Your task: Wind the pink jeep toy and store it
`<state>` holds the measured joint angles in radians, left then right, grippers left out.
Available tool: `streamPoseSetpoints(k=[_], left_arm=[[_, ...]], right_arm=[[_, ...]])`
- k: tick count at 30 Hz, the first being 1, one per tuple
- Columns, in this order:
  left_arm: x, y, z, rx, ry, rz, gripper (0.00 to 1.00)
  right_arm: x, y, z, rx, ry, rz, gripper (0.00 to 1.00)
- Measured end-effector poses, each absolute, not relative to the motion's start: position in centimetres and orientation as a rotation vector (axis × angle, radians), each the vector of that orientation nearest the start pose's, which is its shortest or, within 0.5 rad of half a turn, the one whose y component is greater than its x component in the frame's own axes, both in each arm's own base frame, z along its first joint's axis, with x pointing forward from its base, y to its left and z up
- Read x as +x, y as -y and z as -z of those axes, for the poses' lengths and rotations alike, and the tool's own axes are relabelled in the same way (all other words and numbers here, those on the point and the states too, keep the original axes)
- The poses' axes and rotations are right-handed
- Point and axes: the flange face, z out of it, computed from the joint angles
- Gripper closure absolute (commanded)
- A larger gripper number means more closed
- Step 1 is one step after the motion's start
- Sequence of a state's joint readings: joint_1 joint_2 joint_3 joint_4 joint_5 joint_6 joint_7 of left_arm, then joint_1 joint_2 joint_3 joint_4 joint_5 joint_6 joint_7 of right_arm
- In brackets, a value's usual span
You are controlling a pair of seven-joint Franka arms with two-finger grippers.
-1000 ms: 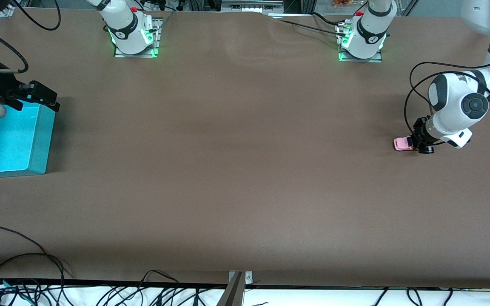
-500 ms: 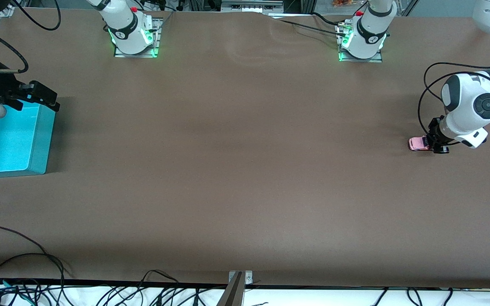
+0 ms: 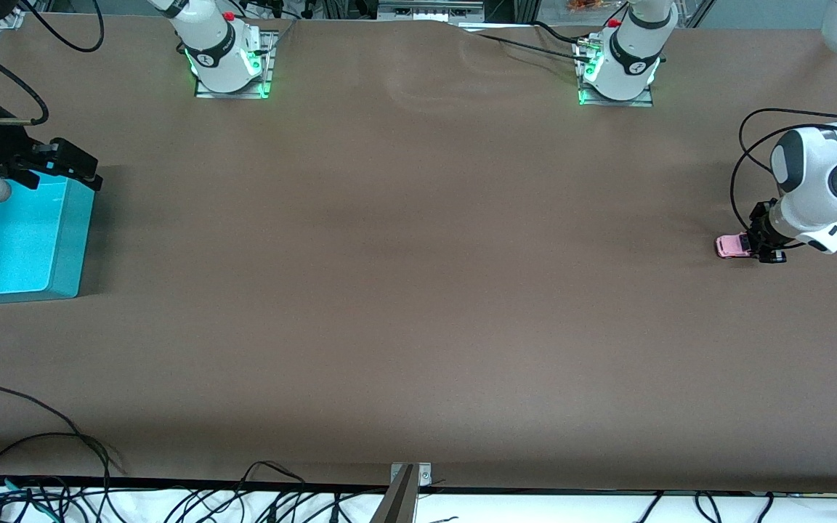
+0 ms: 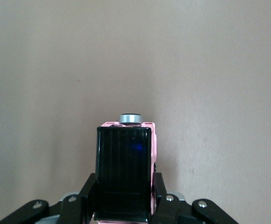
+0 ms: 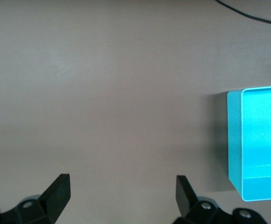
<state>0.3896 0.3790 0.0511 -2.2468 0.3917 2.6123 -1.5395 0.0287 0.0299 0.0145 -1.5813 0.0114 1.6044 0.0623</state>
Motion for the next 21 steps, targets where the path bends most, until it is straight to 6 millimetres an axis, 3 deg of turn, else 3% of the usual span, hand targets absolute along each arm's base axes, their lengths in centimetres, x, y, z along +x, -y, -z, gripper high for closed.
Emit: streamPoseSetpoints(k=[11,21], left_arm=[[49.1,-24.5,-19.3,2.27,-2.445,-0.183,0.77],[49.0,-25.3,-19.3,2.333,-2.404,-0.201,0.76]], right_arm=[[56.6,-2.6,-60.6,-3.13,-0.03,-0.012,0.0],[56.6,-2.6,-60.6,-3.13,-0.03,-0.012,0.0]])
